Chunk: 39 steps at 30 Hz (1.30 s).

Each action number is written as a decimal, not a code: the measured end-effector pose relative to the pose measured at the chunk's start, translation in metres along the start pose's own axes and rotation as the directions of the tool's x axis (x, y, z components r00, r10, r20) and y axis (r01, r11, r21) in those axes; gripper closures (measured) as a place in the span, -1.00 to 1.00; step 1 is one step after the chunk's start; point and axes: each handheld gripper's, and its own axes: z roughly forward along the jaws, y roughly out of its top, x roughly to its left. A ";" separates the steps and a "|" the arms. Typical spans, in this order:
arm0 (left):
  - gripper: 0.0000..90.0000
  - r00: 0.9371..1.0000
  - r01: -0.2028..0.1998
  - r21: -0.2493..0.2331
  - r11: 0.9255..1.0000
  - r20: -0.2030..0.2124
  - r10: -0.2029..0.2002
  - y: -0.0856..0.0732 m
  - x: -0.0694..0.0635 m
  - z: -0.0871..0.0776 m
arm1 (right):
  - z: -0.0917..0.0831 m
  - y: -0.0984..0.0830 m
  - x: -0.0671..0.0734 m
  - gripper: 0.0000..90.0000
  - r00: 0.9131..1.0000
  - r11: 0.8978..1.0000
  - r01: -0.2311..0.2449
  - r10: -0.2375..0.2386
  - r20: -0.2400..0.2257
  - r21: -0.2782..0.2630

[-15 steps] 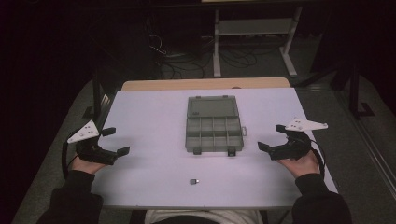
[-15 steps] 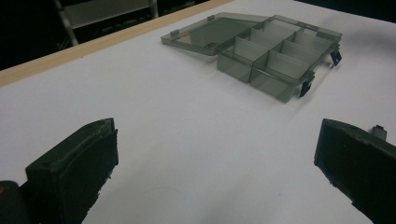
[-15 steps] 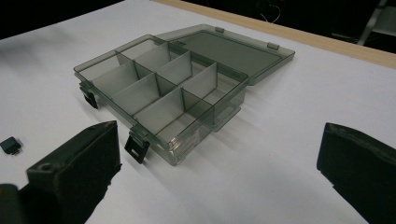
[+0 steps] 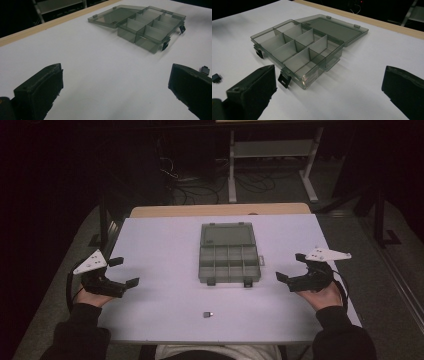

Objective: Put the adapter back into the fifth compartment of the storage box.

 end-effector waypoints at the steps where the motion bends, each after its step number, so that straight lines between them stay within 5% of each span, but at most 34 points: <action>1: -1.00 1.000 0.003 0.001 1.000 -0.001 -0.003 0.000 0.000 0.000 | 0.000 0.000 0.000 -1.00 1.000 1.000 0.000 0.000 0.000 0.000; 13: -1.00 1.000 -0.017 0.048 0.999 0.013 0.017 0.007 -0.004 0.005 | 0.000 0.000 0.000 -1.00 1.000 1.000 -0.013 0.013 0.001 0.011; 32: -1.00 0.992 -0.121 0.085 0.989 0.057 0.116 0.034 -0.023 0.015 | 0.002 0.000 0.001 -1.00 1.000 1.000 -0.004 0.004 -0.015 0.019; 39: -1.00 0.991 -0.119 0.085 0.989 0.073 0.113 0.040 -0.025 0.019 | 0.002 0.000 0.002 -1.00 1.000 1.000 -0.003 0.004 -0.024 0.022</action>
